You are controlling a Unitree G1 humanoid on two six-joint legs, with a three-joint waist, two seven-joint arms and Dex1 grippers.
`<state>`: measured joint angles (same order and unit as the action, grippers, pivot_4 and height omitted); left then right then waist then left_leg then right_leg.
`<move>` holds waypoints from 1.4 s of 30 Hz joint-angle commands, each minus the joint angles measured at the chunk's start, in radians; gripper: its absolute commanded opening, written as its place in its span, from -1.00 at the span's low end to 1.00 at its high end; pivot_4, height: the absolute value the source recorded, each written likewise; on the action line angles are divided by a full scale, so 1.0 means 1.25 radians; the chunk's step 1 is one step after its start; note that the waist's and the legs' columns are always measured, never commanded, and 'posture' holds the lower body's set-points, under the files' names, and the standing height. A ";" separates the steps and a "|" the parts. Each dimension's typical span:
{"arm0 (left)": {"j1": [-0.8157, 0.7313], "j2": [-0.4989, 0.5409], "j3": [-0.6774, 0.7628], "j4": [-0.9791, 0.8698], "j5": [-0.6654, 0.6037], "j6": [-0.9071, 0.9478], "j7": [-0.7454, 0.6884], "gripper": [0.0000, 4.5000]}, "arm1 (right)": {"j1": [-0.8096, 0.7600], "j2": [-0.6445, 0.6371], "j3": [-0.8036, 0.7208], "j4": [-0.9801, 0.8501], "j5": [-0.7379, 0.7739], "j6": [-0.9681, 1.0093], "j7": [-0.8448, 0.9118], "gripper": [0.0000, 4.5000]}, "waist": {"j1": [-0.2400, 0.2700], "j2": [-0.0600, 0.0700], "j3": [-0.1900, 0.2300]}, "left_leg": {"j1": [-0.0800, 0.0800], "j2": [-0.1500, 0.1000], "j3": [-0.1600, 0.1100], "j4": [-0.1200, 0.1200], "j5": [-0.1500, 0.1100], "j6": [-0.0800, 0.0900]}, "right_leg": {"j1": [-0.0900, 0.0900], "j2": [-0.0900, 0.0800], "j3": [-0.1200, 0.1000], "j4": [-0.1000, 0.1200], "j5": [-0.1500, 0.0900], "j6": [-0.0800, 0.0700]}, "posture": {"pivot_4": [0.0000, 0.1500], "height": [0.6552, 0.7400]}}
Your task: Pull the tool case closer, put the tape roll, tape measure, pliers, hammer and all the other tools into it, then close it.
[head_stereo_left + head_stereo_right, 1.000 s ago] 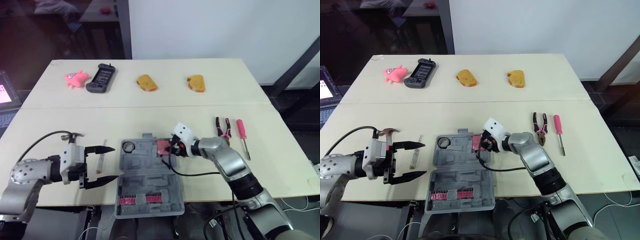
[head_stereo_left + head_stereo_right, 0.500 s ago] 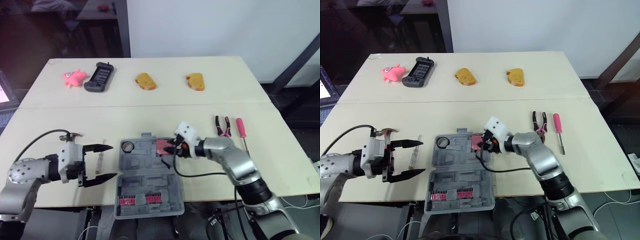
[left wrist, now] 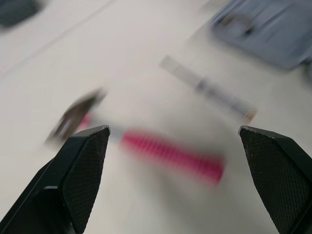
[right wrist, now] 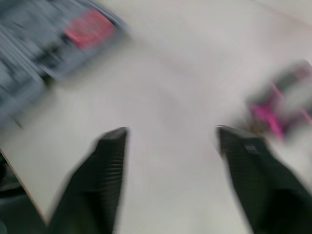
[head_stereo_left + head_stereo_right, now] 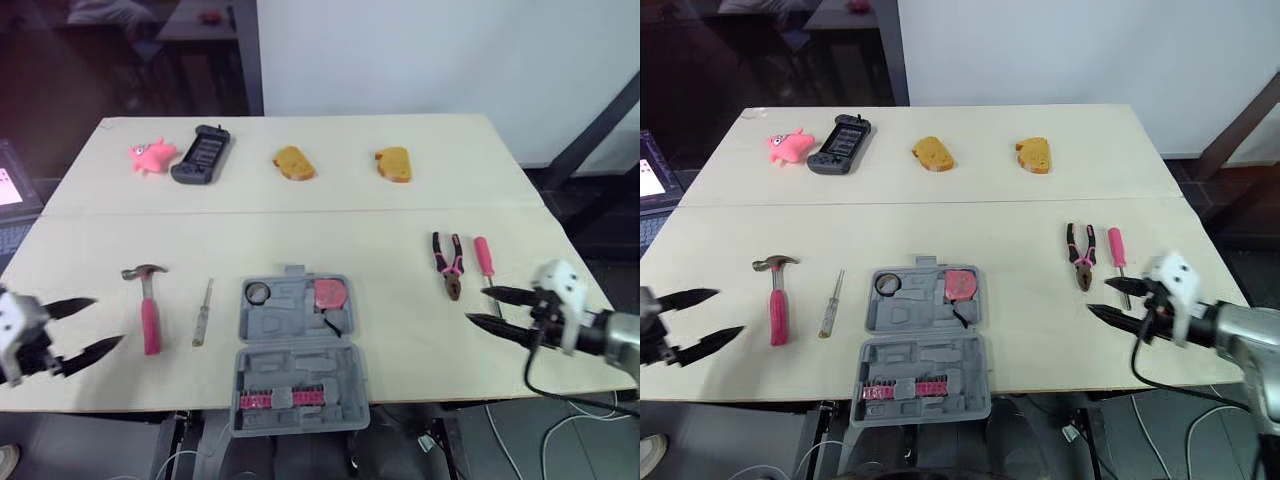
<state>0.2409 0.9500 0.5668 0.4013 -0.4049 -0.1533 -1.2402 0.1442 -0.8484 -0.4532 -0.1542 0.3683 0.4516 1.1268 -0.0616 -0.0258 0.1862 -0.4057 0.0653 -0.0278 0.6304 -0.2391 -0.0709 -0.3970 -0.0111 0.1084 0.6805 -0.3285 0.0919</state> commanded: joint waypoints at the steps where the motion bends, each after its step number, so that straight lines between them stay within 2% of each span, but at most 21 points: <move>1: 0.038 0.039 0.064 0.117 0.006 -0.053 -0.029 1.00 | 0.071 -0.024 -0.092 0.052 0.011 -0.059 0.035 0.98 | -0.001 0.000 0.000 | 0.000 0.000 0.000 0.000 0.000 0.000 | 0.000 0.000 0.000 0.000 0.000 0.000 | 1.00 1.00; 10: 0.025 0.073 0.074 0.213 -0.004 -0.112 -0.049 1.00 | 0.112 -0.017 -0.091 0.066 0.021 -0.108 0.022 0.98 | -0.005 0.000 0.000 | 0.001 0.000 0.001 -0.001 0.000 0.000 | 0.000 0.000 0.000 0.000 0.000 0.000 | 1.00 1.00; 20: -0.006 0.057 0.050 0.192 0.001 -0.106 -0.045 1.00 | 0.121 -0.013 -0.086 0.014 0.034 -0.076 -0.013 0.98 | -0.005 0.000 0.000 | 0.001 0.000 0.001 -0.001 0.000 0.000 | 0.000 0.000 0.001 0.000 0.000 0.000 | 1.00 1.00; 24: -0.032 0.032 0.017 0.115 -0.009 -0.082 -0.037 1.00 | 0.131 0.006 -0.083 -0.091 0.054 -0.016 -0.073 0.98 | -0.003 0.000 0.000 | 0.000 0.000 0.001 -0.001 0.000 0.000 | 0.000 0.000 0.001 0.000 0.000 0.000 | 1.00 1.00; 27: -0.030 -0.010 -0.020 -0.001 -0.021 -0.050 -0.030 1.00 | 0.123 0.046 -0.063 -0.197 0.083 0.076 -0.167 0.98 | -0.001 0.000 0.000 | 0.000 0.000 0.001 -0.001 0.000 -0.001 | 0.000 0.000 0.000 0.000 0.000 0.000 | 1.00 1.00; 29: -0.016 -0.046 -0.056 -0.120 -0.049 0.000 -0.027 1.00 | 0.103 0.103 -0.036 -0.280 0.099 0.166 -0.280 0.98 | -0.001 -0.001 0.000 | 0.000 0.000 0.000 -0.001 0.000 -0.001 | 0.001 0.000 0.000 0.000 0.000 0.001 | 1.00 1.00; 32: -0.002 -0.093 -0.116 -0.288 -0.078 0.071 -0.006 1.00 | 0.074 0.195 0.014 -0.377 0.077 0.276 -0.451 0.98 | 0.000 -0.001 -0.001 | 0.000 0.000 0.000 -0.001 0.000 -0.001 | 0.000 0.000 0.001 0.000 0.001 0.002 | 1.00 1.00; 35: -0.011 -0.123 -0.169 -0.393 -0.083 0.113 0.020 1.00 | 0.027 0.299 0.099 -0.439 0.019 0.362 -0.627 0.98 | 0.000 0.000 -0.001 | 0.000 0.000 -0.001 0.000 0.000 -0.001 | 0.000 0.000 0.000 0.000 0.001 0.002 | 1.00 1.00; 39: -0.019 -0.143 -0.231 -0.489 -0.080 0.135 0.025 1.00 | -0.037 0.431 0.163 -0.410 -0.078 0.412 -0.825 0.98 | -0.002 0.000 -0.001 | -0.001 0.000 -0.001 0.000 0.001 -0.001 | 0.000 0.000 0.001 0.001 0.001 0.000 | 1.00 1.00; 42: -0.033 -0.146 -0.248 -0.513 -0.093 0.144 0.019 1.00 | -0.093 0.491 0.175 -0.337 -0.127 0.390 -0.903 0.98 | -0.003 0.000 -0.001 | -0.001 0.000 -0.001 0.000 0.001 -0.001 | -0.001 0.000 0.001 0.000 0.000 0.000 | 1.00 1.00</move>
<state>0.2095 0.7672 0.2477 -0.2114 -0.4936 0.0246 -1.2153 0.0463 -0.2409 -0.2284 -0.5881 0.2438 0.9594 0.0476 -0.0658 -0.0262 0.1852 -0.4072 0.0650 -0.0285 0.6300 -0.2383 -0.0727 -0.3977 -0.0111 0.1096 0.6811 -0.3279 0.0924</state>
